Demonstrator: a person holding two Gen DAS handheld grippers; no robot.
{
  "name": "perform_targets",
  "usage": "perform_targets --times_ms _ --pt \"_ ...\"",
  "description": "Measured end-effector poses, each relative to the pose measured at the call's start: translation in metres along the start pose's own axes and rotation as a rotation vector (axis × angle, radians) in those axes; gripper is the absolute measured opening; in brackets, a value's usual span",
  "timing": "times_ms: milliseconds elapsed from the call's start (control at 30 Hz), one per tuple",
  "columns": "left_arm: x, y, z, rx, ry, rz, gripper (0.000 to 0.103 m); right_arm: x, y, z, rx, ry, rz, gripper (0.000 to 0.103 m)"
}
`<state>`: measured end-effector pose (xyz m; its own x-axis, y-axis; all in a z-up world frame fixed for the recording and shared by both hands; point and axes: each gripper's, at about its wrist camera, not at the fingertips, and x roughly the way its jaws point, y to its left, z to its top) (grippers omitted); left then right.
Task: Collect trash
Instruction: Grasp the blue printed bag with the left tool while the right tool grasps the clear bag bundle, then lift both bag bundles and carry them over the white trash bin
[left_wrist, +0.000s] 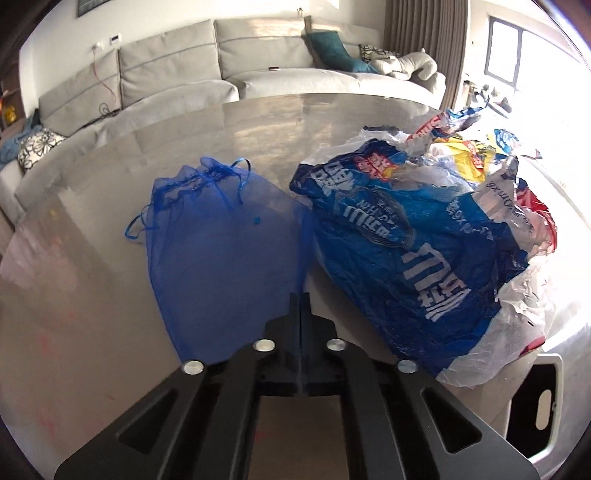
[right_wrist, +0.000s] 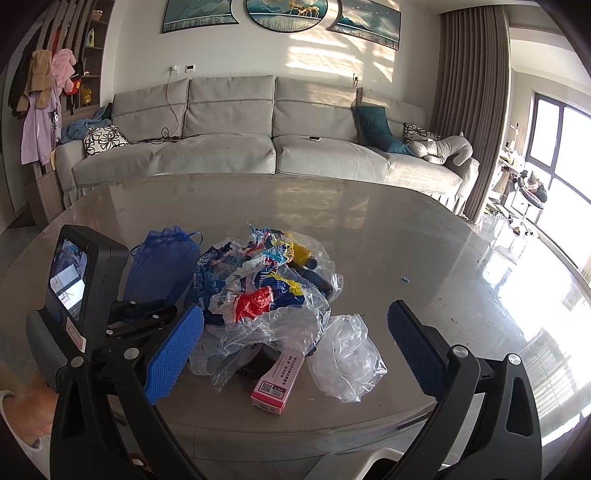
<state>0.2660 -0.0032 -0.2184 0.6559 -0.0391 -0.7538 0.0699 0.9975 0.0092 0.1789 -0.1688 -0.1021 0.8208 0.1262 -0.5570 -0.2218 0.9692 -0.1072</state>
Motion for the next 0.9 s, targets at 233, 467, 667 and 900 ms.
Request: perform_targets --times_ms 233,467,667,900 --pt "-0.042 -0.003 0.007 0.007 -0.138 0.022 0.000 0.011 0.003 -0.005 0.016 0.001 0.027 0.100" --pt "-0.071 0.003 0.015 -0.041 -0.219 0.015 0.000 0.035 0.019 -0.005 0.016 0.027 0.043 0.100" --pt "-0.094 0.005 0.020 -0.037 -0.314 0.015 0.000 0.067 0.027 -0.007 0.044 0.099 0.077 0.100" --pt "-0.105 0.010 0.024 -0.042 -0.360 -0.018 0.000 0.084 0.033 -0.016 0.077 0.162 0.127 0.033"
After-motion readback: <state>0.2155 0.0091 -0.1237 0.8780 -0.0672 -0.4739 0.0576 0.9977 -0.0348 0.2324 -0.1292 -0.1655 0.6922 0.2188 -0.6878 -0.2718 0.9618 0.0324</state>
